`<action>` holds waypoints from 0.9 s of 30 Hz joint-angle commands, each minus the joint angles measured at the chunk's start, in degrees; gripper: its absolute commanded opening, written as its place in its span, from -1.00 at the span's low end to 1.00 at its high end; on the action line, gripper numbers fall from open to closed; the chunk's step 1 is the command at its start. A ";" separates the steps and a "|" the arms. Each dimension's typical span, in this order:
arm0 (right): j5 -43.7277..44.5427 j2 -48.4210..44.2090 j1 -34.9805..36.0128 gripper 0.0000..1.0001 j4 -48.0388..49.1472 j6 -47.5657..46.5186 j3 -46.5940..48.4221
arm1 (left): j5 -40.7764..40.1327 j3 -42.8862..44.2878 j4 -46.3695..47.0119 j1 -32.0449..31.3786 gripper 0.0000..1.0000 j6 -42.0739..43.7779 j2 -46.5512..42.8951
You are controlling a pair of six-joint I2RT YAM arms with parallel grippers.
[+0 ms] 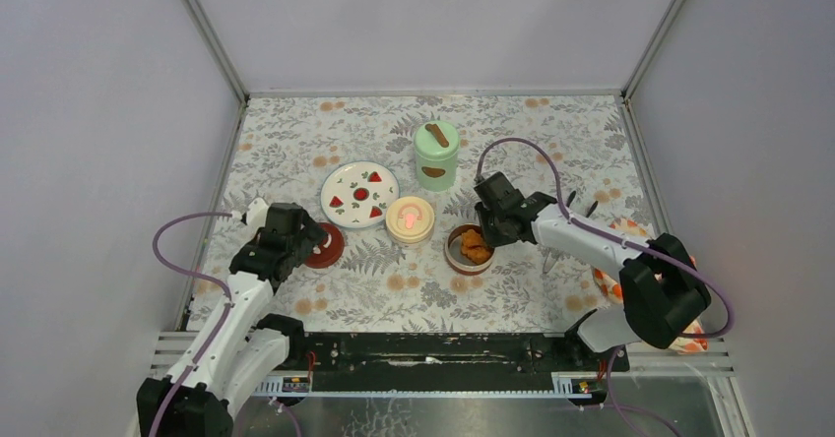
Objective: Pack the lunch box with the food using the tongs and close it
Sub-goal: Move the packing box to the center of the board.
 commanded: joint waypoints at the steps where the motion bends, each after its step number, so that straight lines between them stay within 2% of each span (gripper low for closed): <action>1: -2.31 -5.64 1.48 -0.24 4.16 0.41 -1.14 | -0.32 -3.49 -0.84 2.24 0.93 -7.05 0.50; 5: -0.07 -12.71 1.43 0.15 7.95 -0.49 -4.54 | -0.73 -5.36 -0.89 3.06 0.80 -9.71 0.42; 8: 2.30 -17.51 1.42 0.32 11.74 -0.63 -8.49 | -0.66 -6.03 -0.48 3.07 0.67 -11.10 1.73; 15: 4.48 -23.54 1.45 0.37 17.80 -0.47 -14.49 | -3.03 -6.48 1.42 3.16 0.28 -12.68 6.17; 27: 4.34 -21.13 1.44 0.39 18.42 -1.77 -14.56 | -4.33 -9.11 7.72 3.25 0.02 -12.24 14.12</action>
